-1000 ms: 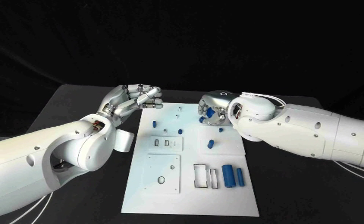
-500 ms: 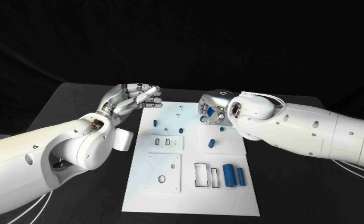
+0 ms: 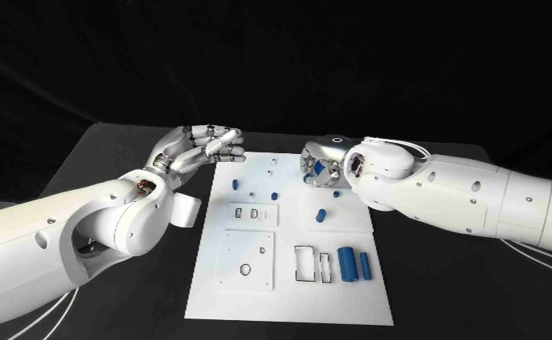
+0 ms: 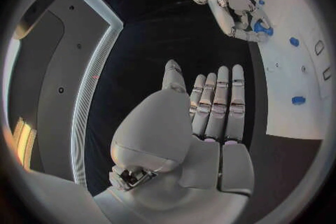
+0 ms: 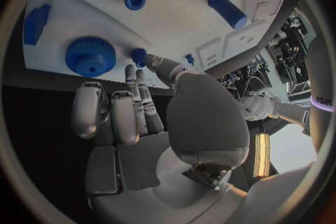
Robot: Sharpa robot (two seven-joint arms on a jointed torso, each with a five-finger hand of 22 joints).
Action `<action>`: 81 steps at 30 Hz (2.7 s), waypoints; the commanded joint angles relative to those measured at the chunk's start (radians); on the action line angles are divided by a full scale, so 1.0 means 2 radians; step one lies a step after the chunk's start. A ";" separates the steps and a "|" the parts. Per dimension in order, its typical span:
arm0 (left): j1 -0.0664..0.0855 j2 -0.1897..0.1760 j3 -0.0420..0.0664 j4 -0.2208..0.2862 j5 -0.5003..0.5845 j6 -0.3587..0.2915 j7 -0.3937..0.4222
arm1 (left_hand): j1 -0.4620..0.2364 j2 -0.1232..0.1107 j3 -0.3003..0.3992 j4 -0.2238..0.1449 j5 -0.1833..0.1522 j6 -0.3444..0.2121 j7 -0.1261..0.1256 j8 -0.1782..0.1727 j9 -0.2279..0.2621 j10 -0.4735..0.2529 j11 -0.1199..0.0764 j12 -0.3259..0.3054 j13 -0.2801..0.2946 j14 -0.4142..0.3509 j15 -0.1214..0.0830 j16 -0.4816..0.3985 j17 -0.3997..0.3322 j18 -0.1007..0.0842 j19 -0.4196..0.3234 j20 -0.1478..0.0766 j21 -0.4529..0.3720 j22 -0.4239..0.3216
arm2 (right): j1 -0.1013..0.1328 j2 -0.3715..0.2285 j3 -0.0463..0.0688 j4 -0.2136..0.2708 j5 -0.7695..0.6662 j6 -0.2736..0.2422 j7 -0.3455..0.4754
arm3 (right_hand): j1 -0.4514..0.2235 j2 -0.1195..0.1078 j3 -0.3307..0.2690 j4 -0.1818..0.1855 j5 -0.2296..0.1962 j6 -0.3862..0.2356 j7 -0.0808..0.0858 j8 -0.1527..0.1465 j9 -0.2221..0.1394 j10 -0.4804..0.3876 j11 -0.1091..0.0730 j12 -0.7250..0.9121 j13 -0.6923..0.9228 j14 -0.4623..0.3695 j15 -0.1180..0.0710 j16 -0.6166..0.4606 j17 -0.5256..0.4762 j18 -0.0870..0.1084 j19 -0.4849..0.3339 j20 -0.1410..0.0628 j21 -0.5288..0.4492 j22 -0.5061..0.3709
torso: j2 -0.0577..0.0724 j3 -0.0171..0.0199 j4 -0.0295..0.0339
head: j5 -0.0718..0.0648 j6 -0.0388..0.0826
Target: Assemble the parts on the task board
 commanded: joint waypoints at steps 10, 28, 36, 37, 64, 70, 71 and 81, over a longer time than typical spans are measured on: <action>0.002 -0.001 0.001 0.001 0.003 0.011 -0.002 | 0.001 0.004 -0.003 -0.001 0.001 -0.002 0.001 -0.002 0.001 -0.003 -0.001 -0.002 0.000 -0.003 0.000 -0.003 0.001 0.004 0.004 0.000 0.000 -0.001 | -0.005 0.003 0.000 -0.005 -0.003 0.009 -0.004 | 0.001 0.003 0.011 0.000 -0.005 0.006 -0.002 0.005 0.003 0.010 -0.002 0.001 0.001 0.020 -0.004 0.005 0.001 -0.007 0.007 -0.001 0.008 0.009 | 0.000 -0.0011 0.0019 | 0.001 -0.004; 0.002 -0.001 0.001 0.000 0.004 0.013 -0.005 | 0.003 0.006 -0.003 -0.002 0.000 -0.003 0.001 -0.002 0.002 -0.004 -0.001 -0.002 0.000 -0.003 0.000 -0.003 0.002 0.004 0.004 0.000 0.000 -0.001 | -0.006 -0.002 0.000 0.011 -0.018 -0.114 -0.015 | 0.029 0.021 0.054 -0.025 -0.042 0.042 -0.019 0.040 0.046 0.076 -0.027 0.024 0.030 0.023 -0.026 0.017 0.014 -0.018 0.041 -0.018 0.046 0.067 | 0.001 -0.0021 0.0028 | 0.002 -0.002; 0.002 0.000 0.001 0.000 0.004 0.014 -0.005 | 0.003 0.006 -0.003 -0.002 0.000 -0.003 0.001 -0.002 0.002 -0.004 -0.001 -0.002 0.000 -0.003 0.000 -0.003 0.002 0.004 0.004 0.000 0.000 -0.001 | -0.001 0.013 0.002 0.009 -0.024 -0.143 -0.022 | 0.028 0.020 0.053 -0.026 -0.043 0.042 -0.019 0.040 0.048 0.076 -0.027 0.024 0.031 0.023 -0.026 0.018 0.015 -0.019 0.042 -0.018 0.048 0.069 | 0.001 -0.0030 0.0050 | 0.001 0.002; 0.002 0.000 0.001 0.000 0.004 0.014 -0.005 | 0.003 0.006 -0.003 -0.002 0.000 -0.003 0.001 -0.002 0.002 -0.004 -0.001 -0.002 0.000 -0.003 0.000 -0.003 0.002 0.004 0.004 0.000 0.000 -0.001 | 0.000 0.015 0.002 0.007 -0.024 -0.145 -0.022 | 0.028 0.020 0.053 -0.026 -0.043 0.042 -0.019 0.040 0.048 0.076 -0.027 0.024 0.031 0.023 -0.026 0.018 0.016 -0.019 0.042 -0.018 0.048 0.070 | 0.001 -0.0031 0.0052 | 0.001 0.002; 0.011 0.003 0.001 0.004 0.007 0.013 -0.006 | 0.004 0.008 -0.003 -0.003 -0.001 -0.003 0.001 -0.003 0.002 -0.005 -0.001 -0.002 0.000 -0.003 0.000 -0.004 0.004 0.004 0.003 0.000 -0.001 -0.002 | -0.005 0.092 0.002 -0.075 -0.018 -0.138 -0.010 | 0.023 0.018 0.055 -0.025 -0.043 0.036 -0.019 0.039 0.053 0.070 -0.026 0.020 0.035 0.023 -0.025 0.019 0.015 -0.019 0.040 -0.018 0.047 0.069 | 0.011 -0.0093 0.0179 | -0.008 0.007; 0.012 0.002 0.001 0.005 0.007 0.013 -0.006 | 0.004 0.008 -0.003 -0.003 -0.001 -0.003 0.001 -0.003 0.002 -0.005 -0.001 -0.002 0.000 -0.003 0.000 -0.004 0.004 0.004 0.003 0.000 -0.001 -0.002 | -0.007 0.093 0.002 -0.079 -0.018 -0.135 -0.012 | 0.023 0.018 0.055 -0.025 -0.043 0.036 -0.019 0.039 0.053 0.070 -0.026 0.020 0.035 0.023 -0.025 0.019 0.015 -0.019 0.040 -0.018 0.047 0.069 | 0.012 -0.0099 0.0183 | -0.008 0.006; 0.013 0.002 0.001 0.005 0.007 0.013 -0.006 | 0.004 0.008 -0.003 -0.003 -0.001 -0.003 0.001 -0.003 0.002 -0.005 -0.001 -0.002 0.000 -0.003 0.000 -0.004 0.004 0.004 0.003 0.000 -0.001 -0.002 | -0.007 0.093 0.002 -0.079 -0.018 -0.134 -0.012 | 0.023 0.018 0.055 -0.025 -0.043 0.036 -0.019 0.039 0.053 0.070 -0.026 0.020 0.035 0.023 -0.025 0.019 0.015 -0.019 0.040 -0.018 0.047 0.069 | 0.012 -0.0099 0.0184 | -0.007 0.006; 0.014 0.000 0.001 0.006 0.007 0.013 -0.007 | 0.004 0.008 -0.003 -0.003 -0.001 -0.003 0.001 -0.003 0.002 -0.005 -0.001 -0.002 0.000 -0.003 0.000 -0.004 0.004 0.004 0.003 0.000 -0.001 -0.002 | -0.007 0.092 0.002 -0.080 -0.018 -0.127 -0.016 | 0.022 0.018 0.055 -0.025 -0.043 0.035 -0.018 0.039 0.054 0.069 -0.025 0.019 0.036 0.023 -0.025 0.019 0.016 -0.019 0.040 -0.018 0.047 0.069 | 0.012 -0.0096 0.0179 | -0.005 0.005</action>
